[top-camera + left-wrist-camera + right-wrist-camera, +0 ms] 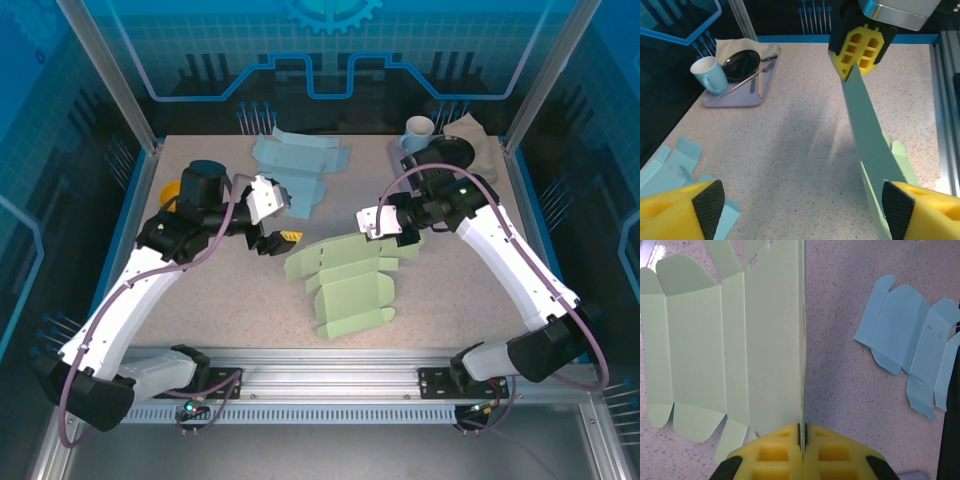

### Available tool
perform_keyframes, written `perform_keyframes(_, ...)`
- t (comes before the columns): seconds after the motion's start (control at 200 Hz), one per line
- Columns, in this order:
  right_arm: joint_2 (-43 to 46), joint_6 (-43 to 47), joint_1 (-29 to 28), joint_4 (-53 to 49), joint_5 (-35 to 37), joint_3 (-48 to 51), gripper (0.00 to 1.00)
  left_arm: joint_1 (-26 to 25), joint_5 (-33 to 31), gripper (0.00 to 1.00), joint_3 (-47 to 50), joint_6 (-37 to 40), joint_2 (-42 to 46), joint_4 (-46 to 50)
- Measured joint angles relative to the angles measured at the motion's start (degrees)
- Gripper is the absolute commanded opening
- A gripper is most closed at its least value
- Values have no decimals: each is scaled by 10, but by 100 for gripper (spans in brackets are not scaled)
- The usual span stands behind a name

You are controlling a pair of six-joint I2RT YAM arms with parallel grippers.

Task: Fold the paper box

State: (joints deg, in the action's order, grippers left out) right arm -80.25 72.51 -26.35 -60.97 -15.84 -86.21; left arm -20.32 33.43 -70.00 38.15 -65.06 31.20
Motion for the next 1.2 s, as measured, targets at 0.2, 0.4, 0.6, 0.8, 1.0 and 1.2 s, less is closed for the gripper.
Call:
perform_keyframes(0.2, 0, 0, -2, 0, 0, 0, 0, -1, 1, 85, 0, 9, -13, 9)
perform_keyframes(0.4, 0, 0, -3, -1, 0, 0, 0, -52, 12, 85, 0, 9, -36, 11)
perform_keyframes(0.6, 0, 0, -4, -7, 0, -2, 0, -83, 21, 84, 0, 8, -62, 9)
perform_keyframes(0.8, -1, 0, -5, -14, -5, -8, 0, -113, 24, 80, 0, 1, -77, -12)
perform_keyframes(1.0, -5, -1, -8, -17, -9, -12, 0, -131, 26, 65, 0, -8, -98, -39)
perform_keyframes(1.2, -5, -5, -8, -18, -9, -12, 0, -140, 29, 34, 0, -17, -101, -62)
